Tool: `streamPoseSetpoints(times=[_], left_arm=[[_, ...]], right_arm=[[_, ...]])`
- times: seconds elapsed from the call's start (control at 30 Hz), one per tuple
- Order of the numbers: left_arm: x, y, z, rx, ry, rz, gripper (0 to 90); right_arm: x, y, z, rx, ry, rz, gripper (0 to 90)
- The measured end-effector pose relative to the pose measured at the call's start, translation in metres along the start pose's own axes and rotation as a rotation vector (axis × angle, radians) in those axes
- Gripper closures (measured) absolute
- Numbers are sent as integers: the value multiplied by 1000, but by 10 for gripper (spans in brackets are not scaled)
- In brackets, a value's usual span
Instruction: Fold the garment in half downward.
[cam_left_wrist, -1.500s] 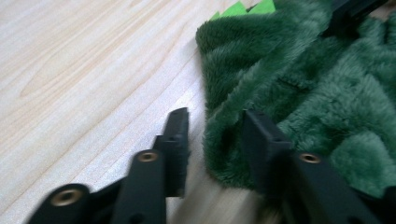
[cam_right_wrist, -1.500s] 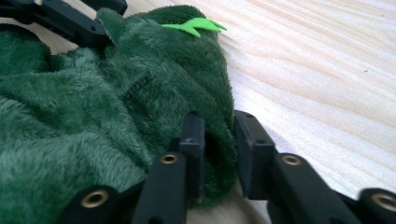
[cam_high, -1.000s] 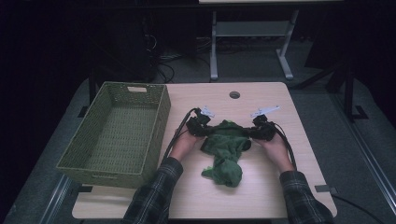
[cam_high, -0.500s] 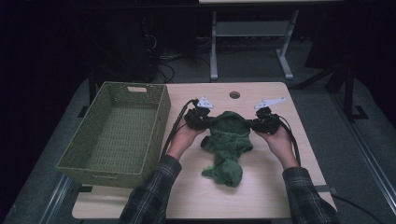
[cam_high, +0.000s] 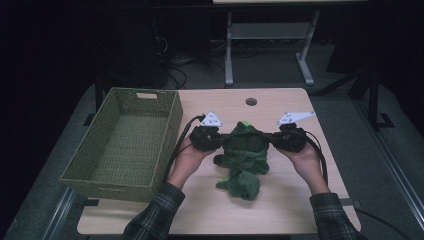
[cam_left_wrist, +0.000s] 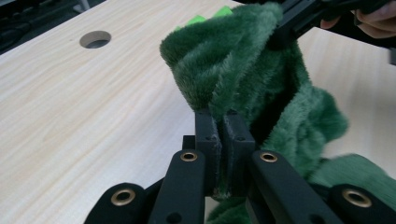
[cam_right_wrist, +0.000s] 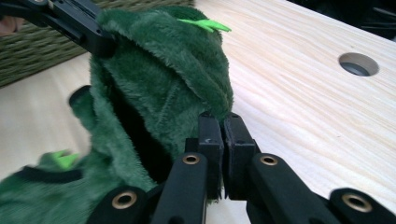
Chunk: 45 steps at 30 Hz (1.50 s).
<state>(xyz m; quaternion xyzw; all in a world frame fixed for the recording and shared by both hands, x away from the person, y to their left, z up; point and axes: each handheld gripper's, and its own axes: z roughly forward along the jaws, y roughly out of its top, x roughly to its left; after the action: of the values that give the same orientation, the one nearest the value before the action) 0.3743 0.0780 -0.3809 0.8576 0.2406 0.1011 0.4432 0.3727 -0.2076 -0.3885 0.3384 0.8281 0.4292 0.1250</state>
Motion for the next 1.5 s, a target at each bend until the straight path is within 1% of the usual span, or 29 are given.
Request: streamPoseSetpoints(times=[0.07,0.13,0.17,0.23,0.3,0.33,0.37,0.47,0.53,0.6,0.63,0.67,0.7,0.77,0.83,0.87,0.9,0.97,1.0,1.03,1.07,1.13,1.17,1.2,1.27,1.3,1.37,1.43,1.5], left_arm=[[-6,-1,-6,6,-4,30,862],[-13,-3,-10,0,-10,37,863],[-16,-4,-12,-1,-13,43,863],[-22,-7,-16,-4,-18,53,863],[-27,-10,-19,-1,-24,64,863],[-29,-12,-20,1,-26,68,863],[-31,-13,-22,2,-30,72,862],[-37,-21,-25,10,-45,77,862],[-41,-26,-26,16,-42,103,863],[-46,-33,-26,14,-45,113,863],[-48,-36,-26,9,-52,113,863],[-50,-39,-26,8,-58,117,863],[-52,-42,-26,7,-65,119,863],[-56,-47,-25,8,-87,126,863],[-61,-51,-23,14,-100,132,863],[-63,-53,-22,19,-108,140,862],[-65,-55,-20,26,-115,146,862],[-69,-59,-18,37,-129,157,862],[-70,-61,-17,41,-134,164,862],[-72,-63,-15,51,-141,169,861],[-73,-66,-14,60,-145,171,861],[-76,-71,-10,79,-161,182,861],[-77,-74,-8,87,-170,179,861],[-78,-76,-7,96,-176,184,861],[-79,-81,-5,116,-190,192,861],[-79,-82,-5,118,-194,193,861],[-78,-85,-5,134,-201,206,861],[-77,-89,-4,145,-205,207,861],[-74,-91,-3,167,-221,224,861]], right_arm=[[8,-2,-5,-1,5,-19,873],[15,-5,-9,10,11,-35,872],[19,-6,-11,6,11,-42,872],[25,-9,-16,-5,27,-44,872],[30,-12,-19,3,34,-47,872],[33,-13,-20,8,37,-58,872],[36,-15,-21,3,37,-67,872],[44,-22,-24,5,56,-72,872],[49,-29,-25,8,64,-86,871],[52,-35,-27,12,81,-78,870],[53,-39,-27,10,84,-83,870],[55,-42,-28,7,97,-76,870],[57,-46,-28,6,104,-78,870],[61,-52,-28,16,114,-74,870],[64,-59,-28,24,125,-72,868],[66,-62,-27,28,129,-70,868],[67,-65,-27,28,136,-79,868],[71,-70,-28,28,147,-78,868],[73,-72,-29,32,149,-70,868],[74,-75,-30,27,153,-75,868],[75,-77,-31,22,165,-71,868],[78,-82,-31,30,180,-58,868],[79,-85,-31,30,188,-63,868],[81,-87,-31,36,197,-61,868],[83,-91,-29,42,213,-60,868],[86,-93,-28,54,220,-67,867],[88,-96,-26,65,226,-67,867],[91,-98,-24,78,232,-65,868],[93,-101,-21,95,237,-64,867]])
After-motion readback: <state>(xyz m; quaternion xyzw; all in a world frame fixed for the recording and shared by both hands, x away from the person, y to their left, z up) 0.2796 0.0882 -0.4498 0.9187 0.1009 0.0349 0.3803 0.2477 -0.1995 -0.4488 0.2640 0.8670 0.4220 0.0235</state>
